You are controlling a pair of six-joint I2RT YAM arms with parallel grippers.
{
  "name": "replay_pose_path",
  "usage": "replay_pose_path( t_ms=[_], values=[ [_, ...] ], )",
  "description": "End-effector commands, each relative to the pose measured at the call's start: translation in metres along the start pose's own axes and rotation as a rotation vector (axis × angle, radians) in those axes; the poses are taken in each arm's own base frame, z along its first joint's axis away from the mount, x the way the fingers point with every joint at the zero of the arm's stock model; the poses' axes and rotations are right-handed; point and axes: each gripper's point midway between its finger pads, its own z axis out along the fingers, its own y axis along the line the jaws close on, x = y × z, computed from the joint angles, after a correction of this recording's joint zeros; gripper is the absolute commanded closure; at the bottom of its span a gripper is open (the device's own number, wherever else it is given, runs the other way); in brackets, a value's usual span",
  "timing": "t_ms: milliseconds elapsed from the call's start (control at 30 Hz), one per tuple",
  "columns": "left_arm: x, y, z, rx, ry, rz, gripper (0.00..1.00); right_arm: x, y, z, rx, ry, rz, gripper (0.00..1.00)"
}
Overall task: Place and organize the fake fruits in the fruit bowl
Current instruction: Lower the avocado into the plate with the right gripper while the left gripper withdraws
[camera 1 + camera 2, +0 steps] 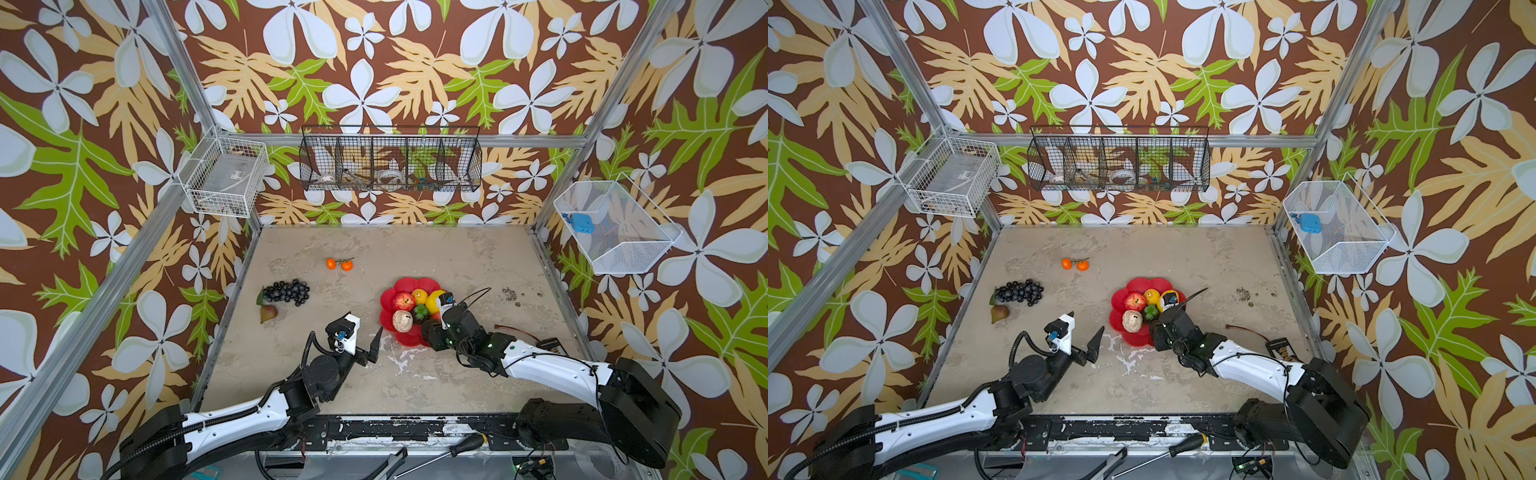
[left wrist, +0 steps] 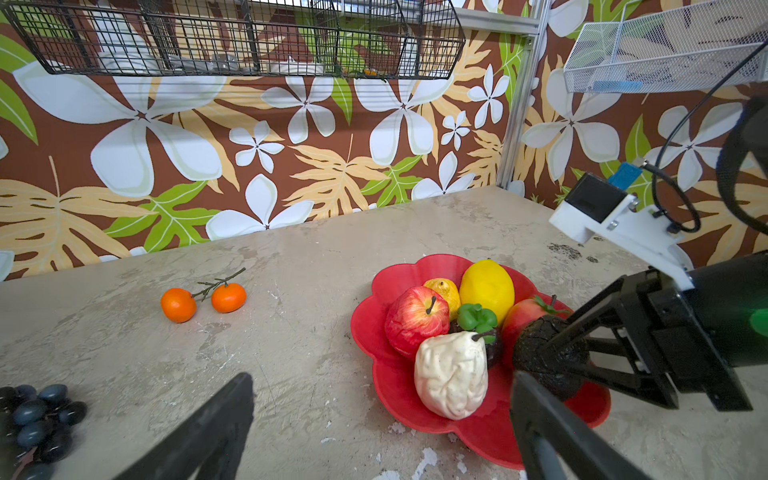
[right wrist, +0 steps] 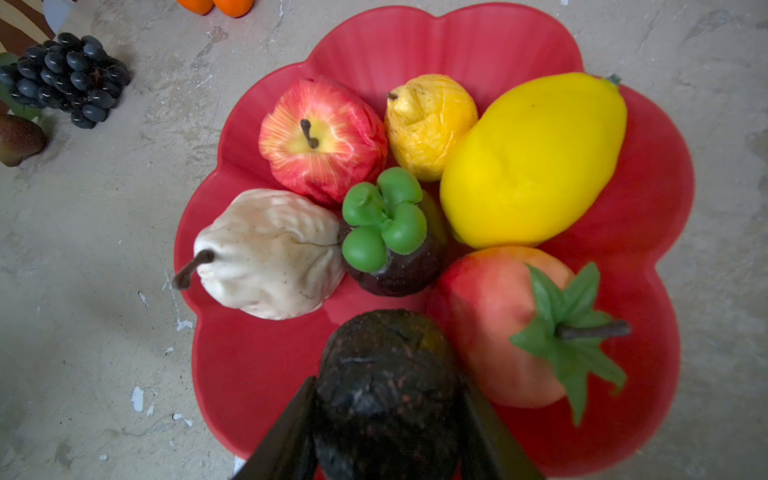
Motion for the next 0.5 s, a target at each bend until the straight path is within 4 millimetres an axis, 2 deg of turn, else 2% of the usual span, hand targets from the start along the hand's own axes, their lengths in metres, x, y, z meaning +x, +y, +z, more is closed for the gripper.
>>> replay_pose_path(
  t_ms=[0,200,467],
  values=[
    [-0.010,0.001,-0.001,-0.004,-0.039,-0.023,0.03,-0.005,-0.001,0.000,0.015,-0.025,0.016,0.50],
    [-0.013,0.005,-0.003,-0.019,-0.053,-0.036,0.03,-0.008,-0.005,-0.003,0.044,-0.023,0.027,0.44],
    [-0.016,0.013,-0.007,-0.048,-0.072,-0.053,0.04,-0.013,-0.003,-0.011,0.031,-0.037,0.043,0.43]
  ],
)
